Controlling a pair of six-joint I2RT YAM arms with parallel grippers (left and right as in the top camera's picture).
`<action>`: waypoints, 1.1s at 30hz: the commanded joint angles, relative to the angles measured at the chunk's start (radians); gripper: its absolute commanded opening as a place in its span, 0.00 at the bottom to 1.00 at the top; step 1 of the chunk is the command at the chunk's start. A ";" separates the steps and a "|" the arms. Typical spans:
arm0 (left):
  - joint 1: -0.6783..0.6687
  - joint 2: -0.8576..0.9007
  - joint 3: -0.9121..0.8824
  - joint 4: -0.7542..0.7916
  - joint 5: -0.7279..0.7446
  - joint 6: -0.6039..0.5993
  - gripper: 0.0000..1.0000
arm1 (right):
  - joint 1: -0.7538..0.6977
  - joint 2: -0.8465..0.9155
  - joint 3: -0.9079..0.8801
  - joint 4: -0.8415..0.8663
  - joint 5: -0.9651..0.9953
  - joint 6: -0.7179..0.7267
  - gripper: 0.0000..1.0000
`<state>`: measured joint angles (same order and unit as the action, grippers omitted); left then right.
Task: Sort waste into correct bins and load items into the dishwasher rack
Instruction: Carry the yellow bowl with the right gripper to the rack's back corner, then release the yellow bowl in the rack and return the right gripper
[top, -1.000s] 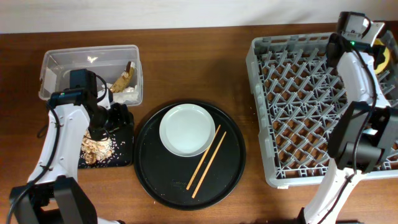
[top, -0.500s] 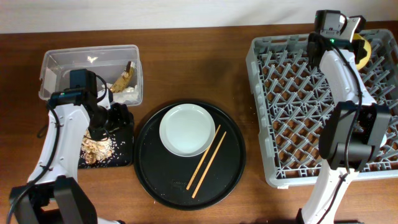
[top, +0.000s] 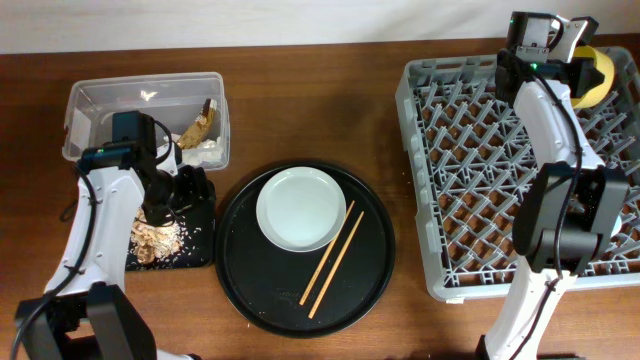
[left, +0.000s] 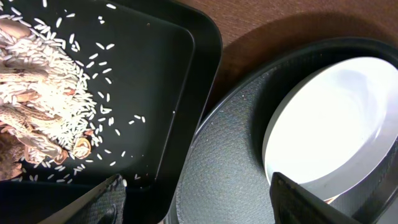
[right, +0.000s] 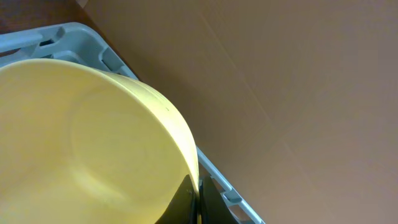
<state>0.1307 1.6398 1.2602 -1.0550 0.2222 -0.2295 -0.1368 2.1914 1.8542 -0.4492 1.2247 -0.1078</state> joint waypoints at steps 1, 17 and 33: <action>0.003 -0.019 0.002 0.002 0.018 -0.010 0.73 | -0.001 0.049 -0.006 -0.008 -0.002 0.003 0.04; 0.003 -0.019 0.002 0.003 0.025 -0.010 0.73 | 0.059 0.060 -0.015 -0.227 -0.074 0.182 0.04; 0.003 -0.019 0.002 0.003 0.024 -0.009 0.74 | 0.059 -0.217 -0.014 -0.529 -0.516 0.304 0.47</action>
<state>0.1307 1.6398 1.2602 -1.0534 0.2352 -0.2291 -0.0834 2.1426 1.8397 -0.9428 0.8459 0.1772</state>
